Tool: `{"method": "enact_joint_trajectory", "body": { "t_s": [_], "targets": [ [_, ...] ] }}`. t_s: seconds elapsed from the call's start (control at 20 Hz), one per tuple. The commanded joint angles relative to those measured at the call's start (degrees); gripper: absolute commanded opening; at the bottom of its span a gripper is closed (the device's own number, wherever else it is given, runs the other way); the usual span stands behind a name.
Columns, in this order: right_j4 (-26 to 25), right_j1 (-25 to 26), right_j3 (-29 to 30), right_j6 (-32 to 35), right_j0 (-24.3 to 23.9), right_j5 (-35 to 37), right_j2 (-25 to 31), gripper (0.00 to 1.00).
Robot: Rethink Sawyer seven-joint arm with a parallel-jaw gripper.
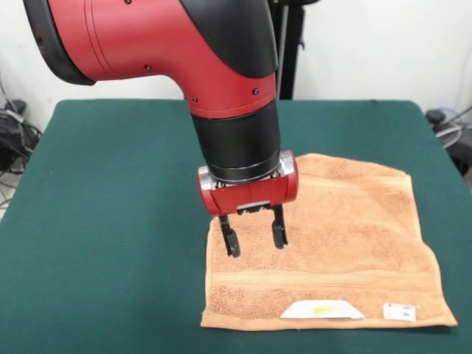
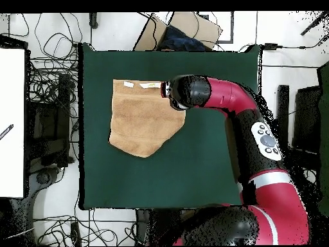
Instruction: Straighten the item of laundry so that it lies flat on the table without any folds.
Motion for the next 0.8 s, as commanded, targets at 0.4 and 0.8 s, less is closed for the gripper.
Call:
{"method": "enact_joint_trajectory", "body": {
  "t_s": [0.4, 0.8],
  "targets": [
    [-5.04, 1.19, 8.44, 0.11, 0.84, -2.3, -3.28, 1.0],
    [-6.58, 1.75, 11.55, 1.03, -0.05, -5.9, -4.77, 1.0]
  ]
}}
